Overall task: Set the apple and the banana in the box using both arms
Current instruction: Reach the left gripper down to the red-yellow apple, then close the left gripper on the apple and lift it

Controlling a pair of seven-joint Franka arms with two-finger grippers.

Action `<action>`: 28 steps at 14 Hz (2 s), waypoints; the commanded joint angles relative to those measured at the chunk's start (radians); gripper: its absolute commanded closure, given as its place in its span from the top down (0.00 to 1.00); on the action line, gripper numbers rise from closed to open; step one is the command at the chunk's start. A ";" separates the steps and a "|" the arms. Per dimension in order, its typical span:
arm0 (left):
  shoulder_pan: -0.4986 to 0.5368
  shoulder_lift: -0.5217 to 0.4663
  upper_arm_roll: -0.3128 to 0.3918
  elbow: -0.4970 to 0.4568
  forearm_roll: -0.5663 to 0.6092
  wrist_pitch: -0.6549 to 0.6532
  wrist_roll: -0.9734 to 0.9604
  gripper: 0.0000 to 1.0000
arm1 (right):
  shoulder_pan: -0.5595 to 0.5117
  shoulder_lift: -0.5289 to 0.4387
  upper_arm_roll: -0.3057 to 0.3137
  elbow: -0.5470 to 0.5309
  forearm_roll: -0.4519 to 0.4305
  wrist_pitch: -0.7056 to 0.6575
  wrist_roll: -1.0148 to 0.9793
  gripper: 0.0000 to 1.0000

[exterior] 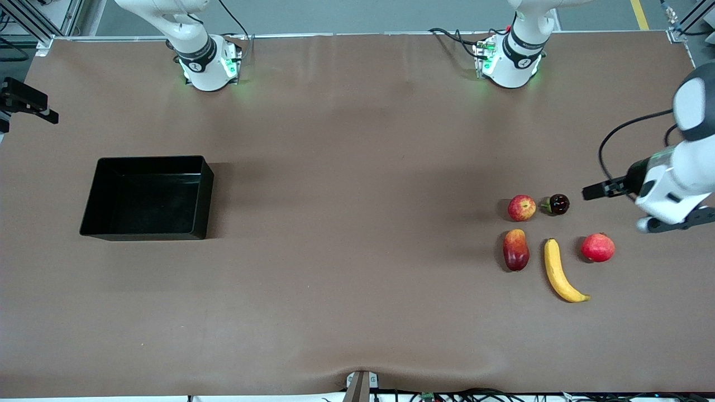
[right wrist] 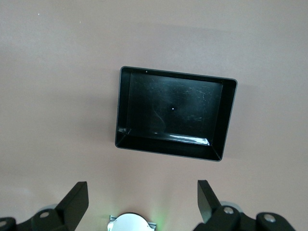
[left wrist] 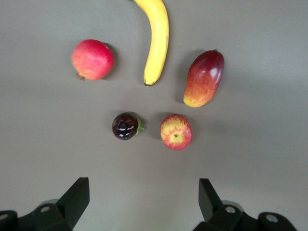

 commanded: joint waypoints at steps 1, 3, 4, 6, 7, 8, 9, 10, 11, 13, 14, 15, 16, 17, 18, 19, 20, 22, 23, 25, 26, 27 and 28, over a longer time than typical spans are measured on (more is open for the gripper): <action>-0.001 -0.040 -0.003 -0.139 0.002 0.117 -0.016 1.00 | -0.040 0.024 0.003 0.011 0.011 0.002 0.007 1.00; -0.003 -0.040 -0.007 -0.211 -0.001 0.192 -0.017 1.00 | -0.047 0.096 0.003 0.031 -0.013 0.000 0.005 1.00; -0.007 -0.040 -0.009 -0.250 -0.009 0.230 -0.017 1.00 | -0.050 0.122 0.001 0.029 -0.027 0.000 0.008 1.00; -0.011 -0.044 -0.011 -0.333 -0.035 0.314 -0.016 1.00 | -0.104 0.180 0.004 0.032 -0.019 0.007 -0.001 1.00; -0.012 -0.044 -0.012 -0.375 -0.035 0.354 -0.016 1.00 | -0.113 0.205 0.004 0.032 -0.024 0.002 -0.001 1.00; -0.014 -0.041 -0.018 -0.421 -0.035 0.413 -0.017 1.00 | -0.112 0.212 0.003 0.028 -0.028 0.008 -0.001 1.00; -0.011 -0.035 -0.029 -0.464 -0.035 0.478 -0.017 1.00 | -0.112 0.217 0.004 0.017 -0.027 0.013 0.000 1.00; -0.011 -0.029 -0.030 -0.504 -0.035 0.538 -0.016 1.00 | -0.107 0.217 0.003 -0.007 -0.030 0.037 0.001 1.00; -0.012 -0.014 -0.032 -0.533 -0.035 0.592 -0.016 1.00 | -0.112 0.213 0.003 -0.056 -0.030 0.083 0.001 1.00; -0.012 0.024 -0.038 -0.545 -0.035 0.635 -0.016 1.00 | -0.139 0.200 0.003 -0.162 -0.030 0.183 -0.001 1.00; -0.011 0.047 -0.047 -0.545 -0.035 0.648 -0.016 1.00 | -0.145 0.199 0.001 -0.196 -0.031 0.207 -0.001 1.00; -0.011 0.067 -0.047 -0.545 -0.035 0.663 -0.016 1.00 | -0.159 0.200 0.001 -0.222 -0.032 0.239 -0.001 1.00; -0.011 0.084 -0.047 -0.544 -0.035 0.675 -0.016 1.00 | -0.174 0.203 0.001 -0.251 -0.039 0.287 -0.003 1.00; -0.011 0.098 -0.047 -0.544 -0.035 0.688 -0.016 1.00 | -0.176 0.205 0.001 -0.277 -0.063 0.336 -0.003 1.00; -0.011 0.112 -0.047 -0.542 -0.035 0.700 -0.016 1.00 | -0.176 0.205 0.001 -0.299 -0.090 0.377 -0.001 1.00; -0.011 0.121 -0.047 -0.539 -0.035 0.711 -0.016 1.00 | -0.179 0.209 0.001 -0.313 -0.094 0.402 -0.001 1.00; -0.009 0.130 -0.047 -0.533 -0.035 0.717 -0.016 1.00 | -0.190 0.217 0.001 -0.322 -0.097 0.421 -0.003 1.00; -0.011 0.152 -0.047 -0.518 -0.035 0.718 -0.016 1.00 | -0.201 0.222 0.001 -0.366 -0.122 0.496 -0.015 1.00; -0.009 0.158 -0.047 -0.513 -0.035 0.718 -0.016 1.00 | -0.205 0.223 0.001 -0.406 -0.124 0.566 -0.032 1.00; -0.008 0.176 -0.047 -0.504 -0.035 0.718 -0.016 0.95 | -0.250 0.267 0.004 -0.466 -0.122 0.696 -0.071 1.00; -0.004 0.184 -0.047 -0.501 -0.035 0.718 -0.016 0.78 | -0.254 0.297 0.004 -0.468 -0.122 0.726 -0.075 1.00; -0.004 0.184 -0.047 -0.499 -0.035 0.718 -0.017 0.47 | -0.264 0.323 0.003 -0.466 -0.122 0.753 -0.076 1.00; -0.008 0.184 -0.047 -0.492 -0.035 0.717 -0.019 0.03 | -0.276 0.349 0.004 -0.468 -0.122 0.793 -0.100 1.00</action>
